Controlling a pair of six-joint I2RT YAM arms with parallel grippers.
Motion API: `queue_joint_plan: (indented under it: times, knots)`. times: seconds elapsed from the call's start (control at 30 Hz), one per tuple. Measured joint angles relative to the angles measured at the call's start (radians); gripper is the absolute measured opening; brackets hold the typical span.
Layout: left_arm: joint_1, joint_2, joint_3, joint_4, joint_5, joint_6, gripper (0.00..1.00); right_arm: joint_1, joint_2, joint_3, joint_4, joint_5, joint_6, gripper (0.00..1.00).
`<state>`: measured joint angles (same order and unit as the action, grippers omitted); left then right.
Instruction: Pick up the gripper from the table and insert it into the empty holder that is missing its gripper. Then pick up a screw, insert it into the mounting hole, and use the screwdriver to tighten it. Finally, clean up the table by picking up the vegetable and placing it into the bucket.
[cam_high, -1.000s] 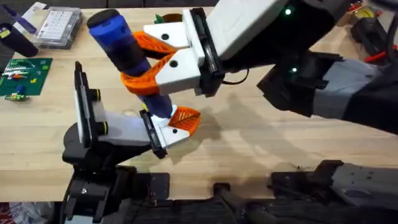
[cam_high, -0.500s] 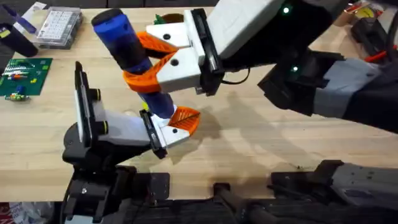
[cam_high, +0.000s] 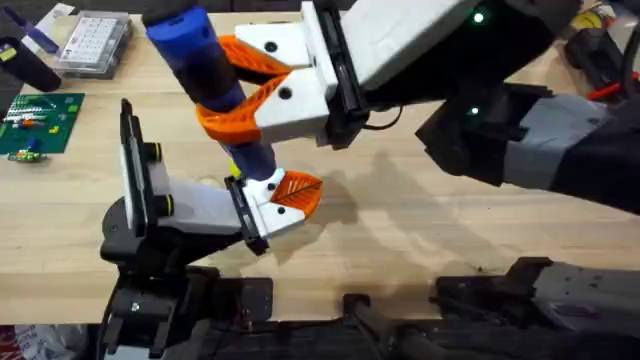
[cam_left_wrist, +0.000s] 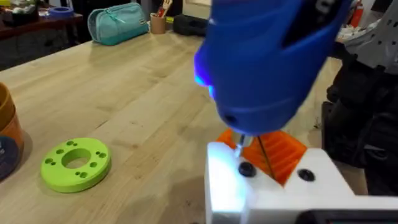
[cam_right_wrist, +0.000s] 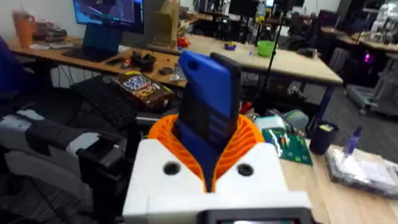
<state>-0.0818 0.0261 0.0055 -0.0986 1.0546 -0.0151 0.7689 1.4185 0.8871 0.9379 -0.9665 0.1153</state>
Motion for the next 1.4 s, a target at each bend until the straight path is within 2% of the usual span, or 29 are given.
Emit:
queue_joint_plan:
  times: [0.6, 1.4]
  knots:
    - [0.000, 0.000, 0.000, 0.000, 0.000, 0.000, 0.013, 0.000, 0.000, 0.000, -0.063, 0.000, 0.034, 0.028]
    - [0.002, 0.000, 0.000, 0.000, -0.002, -0.011, 0.013, 0.010, 0.026, 0.000, -0.053, 0.039, 0.019, 0.028]
